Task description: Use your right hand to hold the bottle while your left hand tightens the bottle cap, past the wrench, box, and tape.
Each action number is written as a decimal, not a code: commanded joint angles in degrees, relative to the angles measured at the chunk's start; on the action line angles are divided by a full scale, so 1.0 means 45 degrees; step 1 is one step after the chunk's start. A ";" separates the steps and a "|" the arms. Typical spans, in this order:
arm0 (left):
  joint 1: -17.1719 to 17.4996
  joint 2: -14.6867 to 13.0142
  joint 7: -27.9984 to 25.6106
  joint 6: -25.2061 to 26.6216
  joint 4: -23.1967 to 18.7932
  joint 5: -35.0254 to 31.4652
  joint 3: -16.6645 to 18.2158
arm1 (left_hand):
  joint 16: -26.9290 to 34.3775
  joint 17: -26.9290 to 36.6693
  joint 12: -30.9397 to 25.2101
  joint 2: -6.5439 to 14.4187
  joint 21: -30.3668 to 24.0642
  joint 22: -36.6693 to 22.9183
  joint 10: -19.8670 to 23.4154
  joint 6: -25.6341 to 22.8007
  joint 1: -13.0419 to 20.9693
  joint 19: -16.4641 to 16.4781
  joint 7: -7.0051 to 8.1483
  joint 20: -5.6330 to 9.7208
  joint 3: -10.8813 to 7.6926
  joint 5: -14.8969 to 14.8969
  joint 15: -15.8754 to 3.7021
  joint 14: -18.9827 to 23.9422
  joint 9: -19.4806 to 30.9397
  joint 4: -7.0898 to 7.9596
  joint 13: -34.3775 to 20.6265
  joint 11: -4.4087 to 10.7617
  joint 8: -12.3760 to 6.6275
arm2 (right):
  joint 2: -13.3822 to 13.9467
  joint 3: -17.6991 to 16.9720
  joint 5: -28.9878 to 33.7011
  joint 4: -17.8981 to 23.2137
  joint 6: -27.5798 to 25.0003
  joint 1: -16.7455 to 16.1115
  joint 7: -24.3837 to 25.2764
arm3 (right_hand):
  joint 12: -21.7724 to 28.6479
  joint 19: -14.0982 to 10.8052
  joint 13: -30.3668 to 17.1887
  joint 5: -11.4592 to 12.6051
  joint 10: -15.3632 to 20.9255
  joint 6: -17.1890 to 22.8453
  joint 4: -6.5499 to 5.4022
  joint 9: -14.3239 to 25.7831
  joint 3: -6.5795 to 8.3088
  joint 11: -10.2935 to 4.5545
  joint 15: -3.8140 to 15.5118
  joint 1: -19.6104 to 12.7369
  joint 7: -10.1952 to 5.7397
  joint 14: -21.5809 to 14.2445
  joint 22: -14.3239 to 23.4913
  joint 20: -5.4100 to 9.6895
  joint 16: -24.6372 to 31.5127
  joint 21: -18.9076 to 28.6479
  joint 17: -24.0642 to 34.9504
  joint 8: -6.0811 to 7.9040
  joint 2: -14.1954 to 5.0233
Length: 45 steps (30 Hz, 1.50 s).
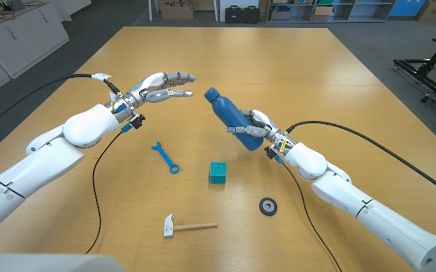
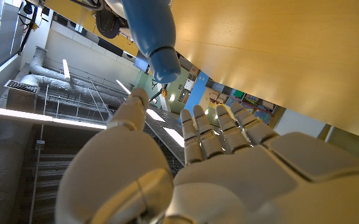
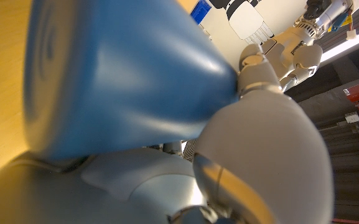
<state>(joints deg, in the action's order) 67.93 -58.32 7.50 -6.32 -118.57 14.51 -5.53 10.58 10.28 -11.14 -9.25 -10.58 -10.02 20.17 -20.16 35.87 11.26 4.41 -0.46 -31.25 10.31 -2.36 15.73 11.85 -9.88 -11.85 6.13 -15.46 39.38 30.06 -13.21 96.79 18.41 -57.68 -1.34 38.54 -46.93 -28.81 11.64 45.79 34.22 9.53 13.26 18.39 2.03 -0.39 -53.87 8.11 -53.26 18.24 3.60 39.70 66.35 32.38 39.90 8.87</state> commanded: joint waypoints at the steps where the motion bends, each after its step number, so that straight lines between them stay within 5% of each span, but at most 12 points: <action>1: -0.0918 -0.0494 0.0765 0.0141 0.0206 0.0305 -0.0648 | 0.0006 0.0025 -0.0063 0.0049 -0.0019 -0.0014 0.0094 -0.0004 0.0142 0.0086 -0.0018 -0.0146 0.0054 -0.0072 -0.0950 0.0006 0.0045 0.0018 -0.0036 -0.0138 0.0024 | 0.0119 -0.0022 0.0301 0.0293 0.0186 -0.0068 0.0154 | -0.0010 -0.0354 -0.0021 -0.0005 0.2841 0.3333 -0.0162 0.0047 0.0295 -0.2716 0.2826 -0.3528 -0.2596 -0.1870 0.0009 0.2090 -0.0019 0.0073 0.0056 0.0110 -0.3562; 7: -0.1453 -0.0312 0.0924 0.0044 0.0479 0.0325 -0.1238 | 0.0048 0.0026 -0.0096 0.0049 -0.0046 -0.0014 0.0157 -0.0061 0.0162 0.0133 -0.0041 -0.0176 0.0078 -0.0075 -0.0951 0.0084 0.0047 0.0018 -0.0037 -0.0155 0.0008 | 0.0196 0.0029 0.0970 0.0684 0.0152 -0.0164 0.0493 | -0.0038 -0.0335 -0.0033 -0.0006 0.2869 0.3319 -0.0159 0.0036 0.0304 -0.2686 0.2824 -0.3534 -0.2601 -0.1883 -0.0002 0.2091 -0.0040 0.0114 0.0091 0.0114 -0.3556; 15: -0.2167 -0.0043 0.1023 0.0066 0.0685 0.0168 -0.2000 | 0.0065 0.0029 0.0060 0.0048 -0.0076 -0.0015 -0.0407 0.0205 0.0238 0.0144 0.0282 -0.0287 0.0186 -0.0085 -0.0682 0.0055 0.0047 0.0027 -0.0035 0.0425 0.0147 | 0.0179 0.0152 0.1226 0.0873 0.0075 -0.0190 0.0497 | -0.0053 -0.0324 -0.0057 -0.0008 0.2864 0.3313 -0.0168 0.0029 0.0298 -0.2717 0.2808 -0.3516 -0.2606 -0.1884 -0.0009 0.2091 -0.0056 0.0137 0.0110 0.0117 -0.3543; 27: -0.2582 0.0109 0.0956 0.0111 0.0750 0.0238 -0.2448 | 0.0081 0.0038 0.0075 0.0061 -0.0091 -0.0018 -0.0686 0.0363 0.0173 0.0152 0.0182 -0.0486 0.0307 -0.0097 -0.0154 0.0044 0.0049 0.0083 -0.0041 0.0254 0.0244 | 0.0183 0.0218 0.1253 0.0915 0.0056 -0.0233 0.0414 | -0.0111 -0.0300 -0.0069 -0.0009 0.2889 0.3329 -0.0177 0.0014 0.0310 -0.2690 0.2809 -0.3507 -0.2597 -0.1895 -0.0028 0.2093 -0.0091 0.0199 0.0164 0.0139 -0.3545; 45: -0.3032 -0.0014 0.0624 0.0997 0.0417 -0.0233 -0.2937 | 0.0207 0.0040 -0.0258 0.0107 -0.0225 -0.0022 0.0001 0.0053 0.0204 0.0542 0.0006 -0.0892 0.0434 -0.0082 -0.0004 0.0362 0.0059 0.0082 -0.0037 -0.0227 0.0160 | 0.0460 -0.0022 0.1171 0.1329 0.0019 -0.0551 0.0470 | -0.0159 -0.0273 -0.0120 -0.0013 0.2901 0.3332 -0.0187 -0.0003 0.0320 -0.2713 0.2803 -0.3492 -0.2627 -0.1916 -0.0052 0.2093 -0.0127 0.0268 0.0224 0.0156 -0.3547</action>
<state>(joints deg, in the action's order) 55.22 -57.74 11.71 -4.77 -115.32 15.15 -17.75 11.26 10.26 -11.77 -9.05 -11.26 -10.00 19.39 -19.34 36.07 13.36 4.62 -4.01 -29.47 9.93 -2.35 16.80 11.85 -9.41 -11.85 5.30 -14.36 40.91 30.64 -7.69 101.80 18.42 -59.34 0.58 37.98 -46.62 -29.10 11.64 46.33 34.21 9.53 13.27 18.39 2.14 0.25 -54.03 8.12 -53.90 17.92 3.90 39.23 67.71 33.08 40.32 9.04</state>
